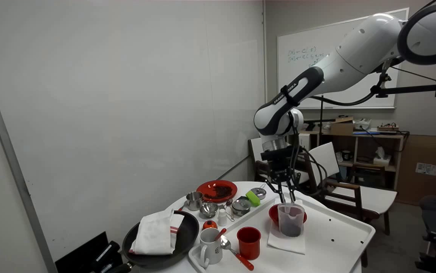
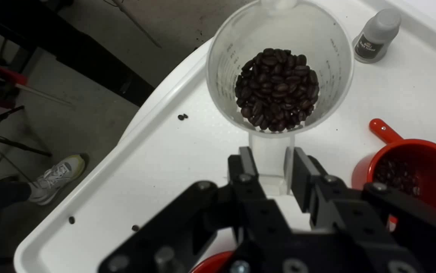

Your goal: Pour some of the contents from the jug into the red bowl, pour the contents in the red cup into the red bowl then pour some of the contents from the jug into the red bowl

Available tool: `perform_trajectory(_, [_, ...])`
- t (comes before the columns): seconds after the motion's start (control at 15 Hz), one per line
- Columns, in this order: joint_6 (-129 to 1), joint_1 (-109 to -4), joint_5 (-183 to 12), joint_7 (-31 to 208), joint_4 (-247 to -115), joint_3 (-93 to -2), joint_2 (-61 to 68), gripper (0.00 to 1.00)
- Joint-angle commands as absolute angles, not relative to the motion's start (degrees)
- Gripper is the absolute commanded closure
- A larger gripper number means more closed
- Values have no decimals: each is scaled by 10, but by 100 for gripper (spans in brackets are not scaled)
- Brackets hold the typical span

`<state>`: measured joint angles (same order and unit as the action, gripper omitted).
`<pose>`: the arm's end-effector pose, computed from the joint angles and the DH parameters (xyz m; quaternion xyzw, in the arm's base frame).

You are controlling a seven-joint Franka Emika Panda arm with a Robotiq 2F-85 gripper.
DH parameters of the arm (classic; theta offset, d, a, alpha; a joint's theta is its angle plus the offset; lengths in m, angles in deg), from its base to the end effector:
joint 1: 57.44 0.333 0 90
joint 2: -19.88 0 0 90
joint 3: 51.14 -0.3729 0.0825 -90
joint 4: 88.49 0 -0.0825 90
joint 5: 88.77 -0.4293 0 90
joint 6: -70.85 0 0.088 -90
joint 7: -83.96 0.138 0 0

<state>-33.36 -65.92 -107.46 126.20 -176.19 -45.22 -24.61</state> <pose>0.6987 -0.1339 0.1550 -0.8145 0.5195 0.2542 0.0452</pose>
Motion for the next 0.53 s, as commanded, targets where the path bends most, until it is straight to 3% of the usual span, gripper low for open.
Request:
perform_trajectory(0.0, [-306, -651, -1045, 1265, -1761, -424, -210, 89])
perform_trajectory(0.47, [-395, -642, -1028, 1322, -1768, -395, -206, 89])
